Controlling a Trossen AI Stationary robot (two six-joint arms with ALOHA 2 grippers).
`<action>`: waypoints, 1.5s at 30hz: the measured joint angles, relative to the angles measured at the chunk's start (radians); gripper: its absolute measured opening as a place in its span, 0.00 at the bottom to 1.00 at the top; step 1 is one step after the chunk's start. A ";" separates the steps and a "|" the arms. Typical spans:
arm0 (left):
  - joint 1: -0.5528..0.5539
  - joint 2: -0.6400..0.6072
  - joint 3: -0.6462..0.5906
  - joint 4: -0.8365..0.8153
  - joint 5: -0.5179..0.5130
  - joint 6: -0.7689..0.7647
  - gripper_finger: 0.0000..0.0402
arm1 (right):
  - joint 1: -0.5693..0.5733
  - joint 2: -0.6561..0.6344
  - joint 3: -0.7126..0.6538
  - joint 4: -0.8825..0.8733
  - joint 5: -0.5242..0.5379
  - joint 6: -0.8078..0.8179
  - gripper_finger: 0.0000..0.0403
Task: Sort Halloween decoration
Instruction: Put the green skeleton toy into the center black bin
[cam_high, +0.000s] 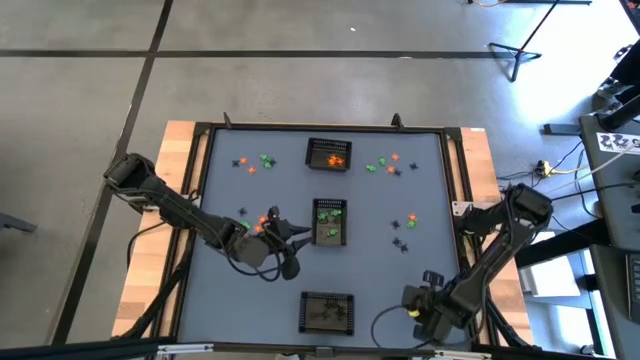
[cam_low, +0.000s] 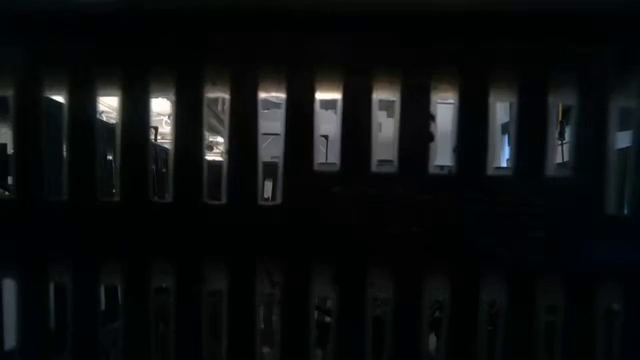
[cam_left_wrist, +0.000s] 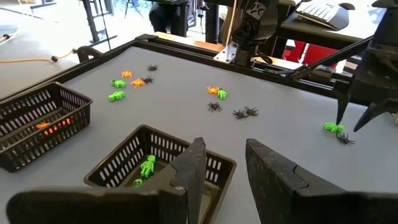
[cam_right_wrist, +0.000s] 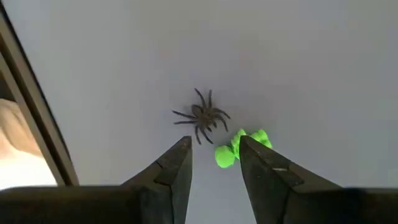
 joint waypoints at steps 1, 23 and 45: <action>0.002 0.000 0.000 0.000 0.000 0.000 0.27 | 0.000 -0.009 -0.010 -0.006 0.001 0.015 0.33; 0.002 0.000 0.000 -0.022 0.007 -0.010 0.27 | -0.022 -0.025 -0.193 0.125 -0.005 0.097 0.23; 0.023 0.000 0.000 -0.023 0.000 -0.009 0.27 | -0.306 -0.281 -0.202 0.277 0.629 -0.450 0.05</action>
